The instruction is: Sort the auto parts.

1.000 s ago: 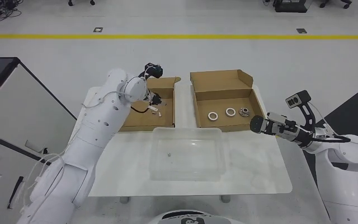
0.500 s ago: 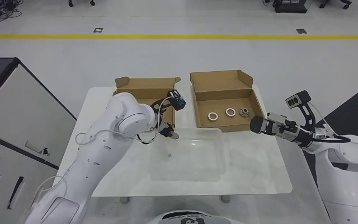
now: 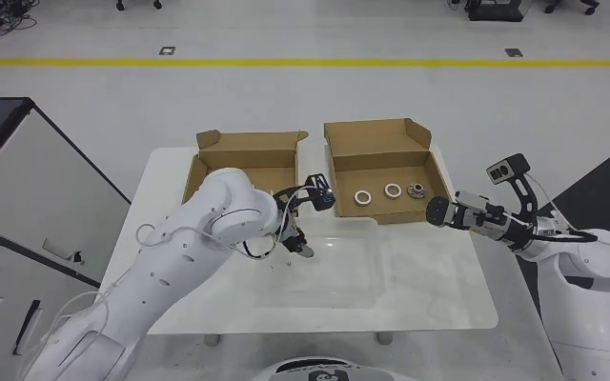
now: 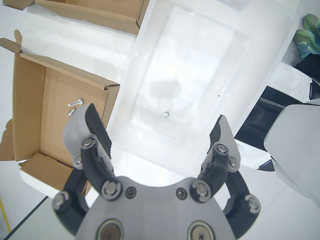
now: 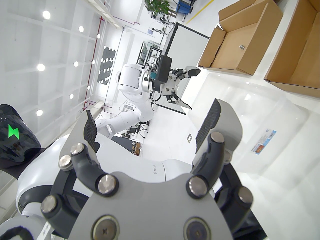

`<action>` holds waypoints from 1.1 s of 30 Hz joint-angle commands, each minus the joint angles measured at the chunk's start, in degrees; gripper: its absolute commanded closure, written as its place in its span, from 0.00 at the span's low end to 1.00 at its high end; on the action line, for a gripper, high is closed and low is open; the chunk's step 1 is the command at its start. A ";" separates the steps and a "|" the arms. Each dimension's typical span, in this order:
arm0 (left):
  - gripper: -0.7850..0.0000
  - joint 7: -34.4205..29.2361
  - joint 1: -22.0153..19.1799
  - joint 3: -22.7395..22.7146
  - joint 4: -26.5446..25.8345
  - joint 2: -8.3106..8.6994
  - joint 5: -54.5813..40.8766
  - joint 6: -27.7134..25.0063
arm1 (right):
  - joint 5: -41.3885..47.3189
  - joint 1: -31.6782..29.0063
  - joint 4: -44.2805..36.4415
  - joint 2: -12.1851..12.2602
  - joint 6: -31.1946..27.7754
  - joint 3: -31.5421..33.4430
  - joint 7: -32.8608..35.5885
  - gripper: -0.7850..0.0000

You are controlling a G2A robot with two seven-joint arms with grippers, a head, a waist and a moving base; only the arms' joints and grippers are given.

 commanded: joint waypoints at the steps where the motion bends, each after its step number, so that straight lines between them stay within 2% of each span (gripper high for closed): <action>1: 0.00 0.97 0.47 1.43 -0.15 0.05 0.53 -0.96 | 0.00 0.00 0.00 0.00 0.00 0.00 0.00 0.00; 4: 0.00 0.96 -1.05 6.31 0.60 0.50 3.79 -0.96 | 0.00 0.00 0.00 0.00 0.00 0.00 0.00 0.00; 9: 0.00 0.69 -5.65 13.64 1.43 1.42 2.40 -0.70 | 0.00 0.00 0.00 0.00 0.00 0.00 0.00 0.00; 17: 0.00 -0.18 -11.22 20.31 3.05 2.72 -0.11 0.18 | 0.00 0.00 0.00 0.00 0.00 0.00 0.00 0.00; 21: 0.09 -0.39 -12.74 22.26 3.21 3.31 -1.40 0.39 | 0.00 0.00 0.00 0.00 0.00 0.00 0.00 0.00; 22: 0.16 -0.17 -13.00 22.67 2.97 3.44 -1.85 0.17 | 0.00 0.00 0.00 0.00 0.00 0.00 0.00 0.00; 26: 0.28 0.08 -13.88 24.15 2.83 3.96 -2.85 -0.08 | 0.00 0.00 0.00 0.00 0.00 0.00 0.00 0.00; 28: 0.40 0.20 -14.29 25.08 3.17 4.11 -3.05 -0.19 | 0.00 0.00 0.00 0.00 0.00 0.00 0.00 0.00; 33: 0.45 0.31 -15.06 27.25 5.31 4.01 -3.17 -0.30 | 0.00 0.00 0.00 0.00 0.00 0.00 0.00 0.00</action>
